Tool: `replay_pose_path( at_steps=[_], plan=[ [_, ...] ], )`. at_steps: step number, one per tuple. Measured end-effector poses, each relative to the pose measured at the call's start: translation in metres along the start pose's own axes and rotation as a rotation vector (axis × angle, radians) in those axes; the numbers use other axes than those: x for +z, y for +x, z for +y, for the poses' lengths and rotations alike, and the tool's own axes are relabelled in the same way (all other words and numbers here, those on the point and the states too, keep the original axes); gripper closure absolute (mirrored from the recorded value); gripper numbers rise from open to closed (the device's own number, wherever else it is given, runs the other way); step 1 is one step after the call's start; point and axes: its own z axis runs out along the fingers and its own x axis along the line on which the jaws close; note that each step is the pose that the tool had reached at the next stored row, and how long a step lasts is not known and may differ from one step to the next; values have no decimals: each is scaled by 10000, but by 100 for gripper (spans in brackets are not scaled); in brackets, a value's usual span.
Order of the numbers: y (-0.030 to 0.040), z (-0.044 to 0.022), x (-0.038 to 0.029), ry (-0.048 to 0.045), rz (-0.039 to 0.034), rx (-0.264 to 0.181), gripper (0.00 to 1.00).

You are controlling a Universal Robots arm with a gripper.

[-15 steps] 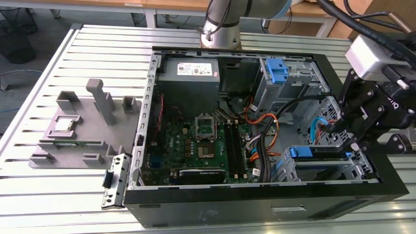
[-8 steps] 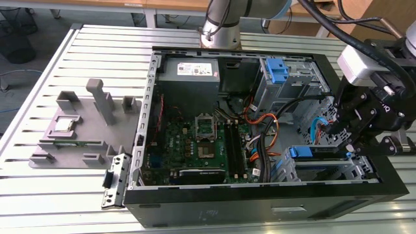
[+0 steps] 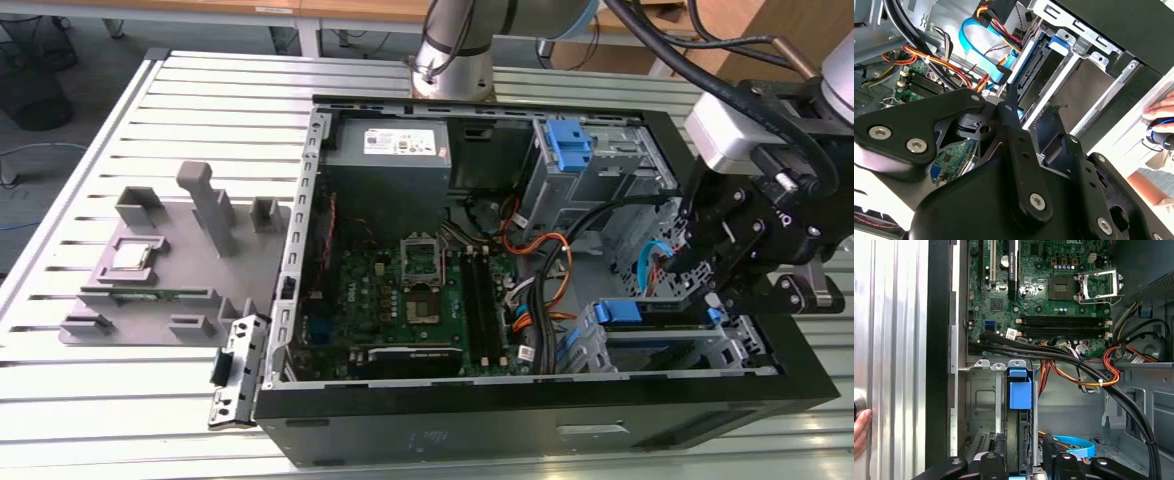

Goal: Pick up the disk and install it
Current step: 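Insert the disk into the insertion slot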

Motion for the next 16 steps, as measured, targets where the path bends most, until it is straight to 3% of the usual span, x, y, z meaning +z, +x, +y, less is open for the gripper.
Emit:
replay_pose_path(
  at_steps=[10,16],
  plan=[
    [-16,5,2,0,1,0,58],
    [-23,4,52,4,-23,-1,58]
  ],
)
